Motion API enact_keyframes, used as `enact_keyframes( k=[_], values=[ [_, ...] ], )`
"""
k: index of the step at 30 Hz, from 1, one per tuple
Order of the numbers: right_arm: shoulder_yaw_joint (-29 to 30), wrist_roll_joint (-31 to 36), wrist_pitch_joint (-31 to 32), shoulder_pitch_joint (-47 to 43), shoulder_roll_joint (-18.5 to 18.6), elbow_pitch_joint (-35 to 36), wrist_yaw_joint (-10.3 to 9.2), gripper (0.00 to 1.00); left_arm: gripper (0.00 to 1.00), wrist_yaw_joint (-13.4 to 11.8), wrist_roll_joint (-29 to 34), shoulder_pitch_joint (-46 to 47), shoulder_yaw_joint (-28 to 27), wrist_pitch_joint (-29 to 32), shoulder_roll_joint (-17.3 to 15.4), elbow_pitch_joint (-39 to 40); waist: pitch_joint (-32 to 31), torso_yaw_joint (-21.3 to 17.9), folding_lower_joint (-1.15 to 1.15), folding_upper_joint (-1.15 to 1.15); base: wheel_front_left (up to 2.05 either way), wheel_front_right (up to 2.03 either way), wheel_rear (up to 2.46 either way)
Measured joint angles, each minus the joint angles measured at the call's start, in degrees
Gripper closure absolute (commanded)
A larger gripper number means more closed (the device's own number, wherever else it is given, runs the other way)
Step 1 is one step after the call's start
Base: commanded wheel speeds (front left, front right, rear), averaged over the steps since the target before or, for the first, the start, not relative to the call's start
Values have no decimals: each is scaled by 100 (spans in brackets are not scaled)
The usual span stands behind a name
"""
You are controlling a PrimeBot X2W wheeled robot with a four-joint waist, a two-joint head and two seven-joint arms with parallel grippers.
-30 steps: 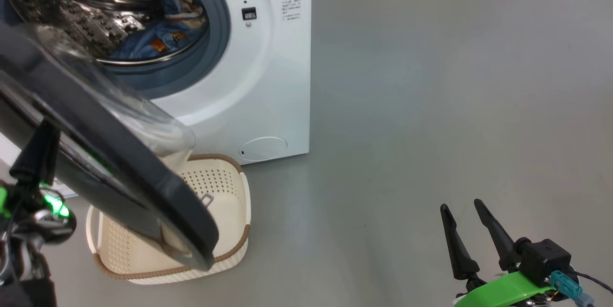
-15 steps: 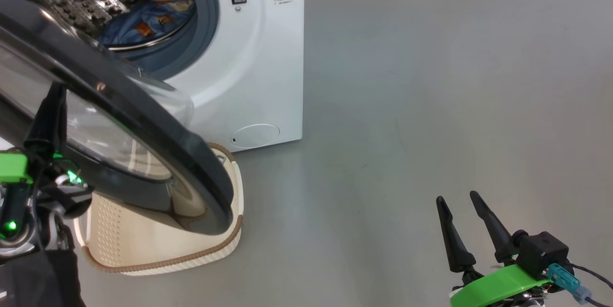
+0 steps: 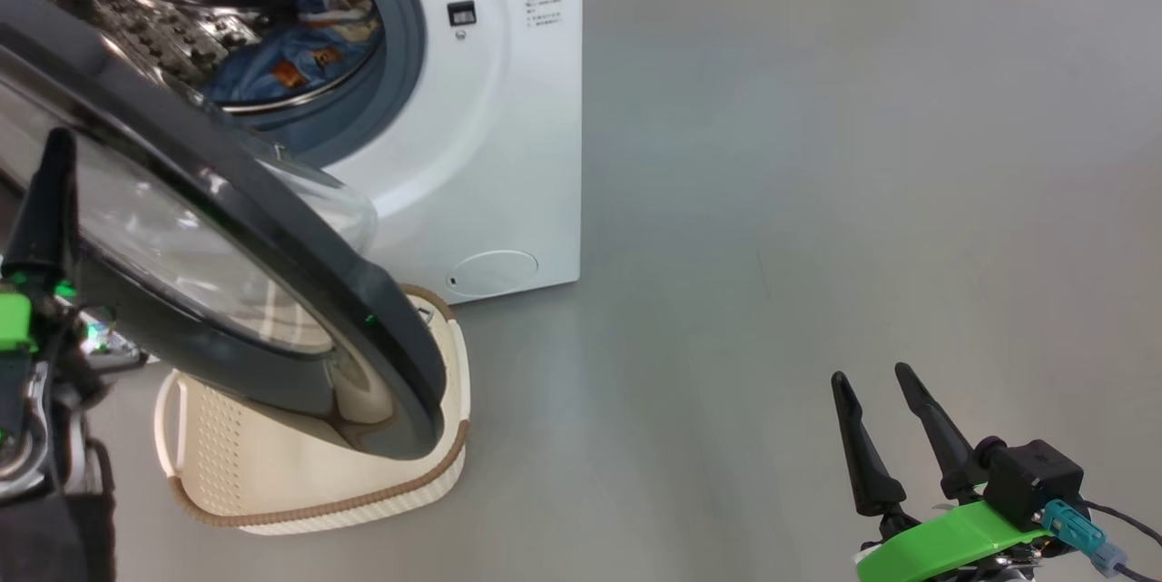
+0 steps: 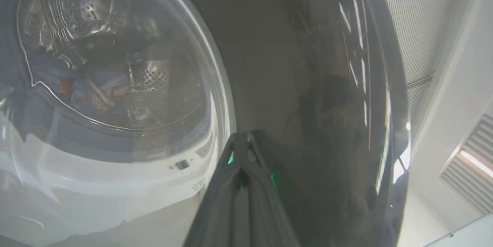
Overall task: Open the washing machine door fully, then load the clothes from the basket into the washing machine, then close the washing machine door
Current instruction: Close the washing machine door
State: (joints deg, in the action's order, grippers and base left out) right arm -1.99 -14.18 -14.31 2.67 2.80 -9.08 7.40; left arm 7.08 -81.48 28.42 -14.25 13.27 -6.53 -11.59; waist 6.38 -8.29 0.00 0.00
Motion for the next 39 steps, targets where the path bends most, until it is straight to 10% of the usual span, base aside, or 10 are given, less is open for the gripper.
enact_keyframes(
  k=[18, 20, 21, 39],
  values=[
    [-64, -12, 0, -165, 0, -24, 0, 0, 98, -41, 3257, -1569, 1477, -2651, -1857, 724, -541, 193, 0, 0, 0, 0, 0],
    [-69, -13, 0, -166, 0, -12, 0, 0, 51, -187, 3762, -1734, 1472, -2732, -1904, 719, -581, 207, 0, 0, 0, 0, 0],
    [-70, -13, 0, -168, 0, -3, 0, 0, 0, -252, 4027, -1820, 1497, -2748, -1925, 742, -596, 212, 0, 0, 0, 0, 0],
    [-113, -13, 0, -271, 0, 90, 0, 0, 0, -944, 6025, -3485, 1351, -2789, -1374, 1224, -669, 178, 0, 0, 0, 0, 0]
  ],
)
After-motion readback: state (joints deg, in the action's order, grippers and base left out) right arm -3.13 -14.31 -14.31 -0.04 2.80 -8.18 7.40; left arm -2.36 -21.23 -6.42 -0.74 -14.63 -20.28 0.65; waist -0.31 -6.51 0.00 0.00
